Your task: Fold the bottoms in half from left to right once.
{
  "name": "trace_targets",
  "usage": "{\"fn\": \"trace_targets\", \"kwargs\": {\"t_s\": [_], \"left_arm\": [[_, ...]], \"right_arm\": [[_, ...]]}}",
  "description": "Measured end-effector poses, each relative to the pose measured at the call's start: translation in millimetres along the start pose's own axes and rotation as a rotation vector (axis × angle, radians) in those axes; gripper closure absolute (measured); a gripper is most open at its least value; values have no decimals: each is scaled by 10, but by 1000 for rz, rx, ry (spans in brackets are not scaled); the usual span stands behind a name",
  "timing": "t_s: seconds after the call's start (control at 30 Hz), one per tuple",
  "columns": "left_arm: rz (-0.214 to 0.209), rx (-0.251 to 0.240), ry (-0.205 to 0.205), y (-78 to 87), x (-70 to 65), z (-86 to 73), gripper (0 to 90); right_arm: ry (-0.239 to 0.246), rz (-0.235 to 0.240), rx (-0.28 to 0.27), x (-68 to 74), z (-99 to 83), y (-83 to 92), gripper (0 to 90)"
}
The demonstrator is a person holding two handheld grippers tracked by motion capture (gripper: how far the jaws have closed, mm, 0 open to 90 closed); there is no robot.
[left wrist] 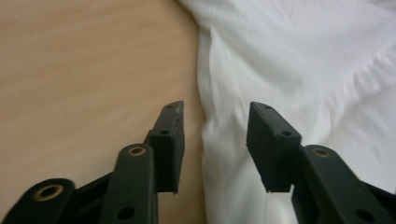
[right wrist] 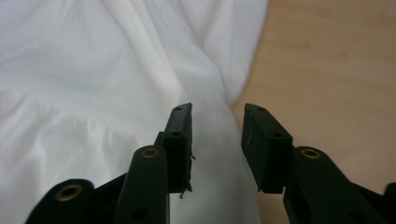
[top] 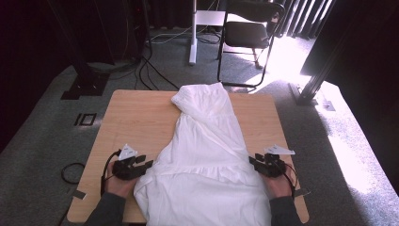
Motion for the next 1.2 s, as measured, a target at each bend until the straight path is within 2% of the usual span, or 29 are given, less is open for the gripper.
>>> {"fn": "trace_targets", "kwargs": {"t_s": [0.13,0.27,0.37,0.5,0.53,0.57,0.6,0.63,0.67,0.7,0.73,0.77,0.8,0.83,0.87,0.9,0.97,1.0,1.03,1.07,1.1,1.2], "left_arm": [[-25,2,-6,-269,-3,255,540],[-36,48,-8,-643,-32,395,512],[-30,92,-18,-855,-51,399,503],[-11,145,-8,-1059,-39,336,521],[-10,141,-9,-1079,-38,327,553],[-18,138,-10,-1079,-42,327,606],[-23,147,-11,-1073,-43,323,728],[-31,150,-7,-1065,-43,320,815],[-31,152,-7,-1054,-40,315,881],[-31,152,-7,-1054,-40,315,892],[-24,158,-12,-1029,-26,299,892],[-19,155,-12,-1012,-4,286,896],[-16,154,-5,-994,18,274,896],[-10,152,5,-974,45,261,896],[-12,143,18,-960,68,246,896],[-20,135,33,-946,88,231,896],[-34,122,57,-927,115,207,896],[-34,120,59,-920,122,200,895],[-33,120,61,-917,123,196,895],[-34,118,59,-917,117,194,895],[-32,119,55,-917,111,195,895],[-43,124,41,-919,93,194,894]], "right_arm": [[74,15,-1,116,327,-234,583],[95,46,12,217,586,-579,551],[90,75,30,296,728,-834,521],[100,69,72,354,809,-1120,508],[100,65,83,357,811,-1174,521],[103,64,99,356,804,-1221,596],[112,63,117,348,790,-1250,723],[119,48,135,321,778,-1262,808],[109,30,131,277,789,-1251,864],[109,30,131,277,789,-1251,864],[68,18,92,202,843,-1189,883],[-3,-20,20,33,940,-1050,886],[-40,-71,-12,-116,979,-958,889],[-69,-97,-21,-232,981,-913,890],[-98,-99,-13,-328,955,-896,890],[-125,-88,0,-395,911,-903,889],[-122,-43,29,-430,801,-962,883],[-106,-20,41,-411,747,-999,877],[-92,-18,51,-392,697,-1032,869],[-95,-4,52,-371,669,-1055,856],[-113,36,40,-327,640,-1091,844],[-102,50,39,-252,604,-1161,813]]}}
Point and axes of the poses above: each handheld gripper's, and its own axes: y roughly backward along the jaws, z roughly out of its top, x roughly to its left, the point moved 8 cm from there along -y, roughly forward along the jaws, and after that the axes turned 1 degree about z, right-handed, at the moved point
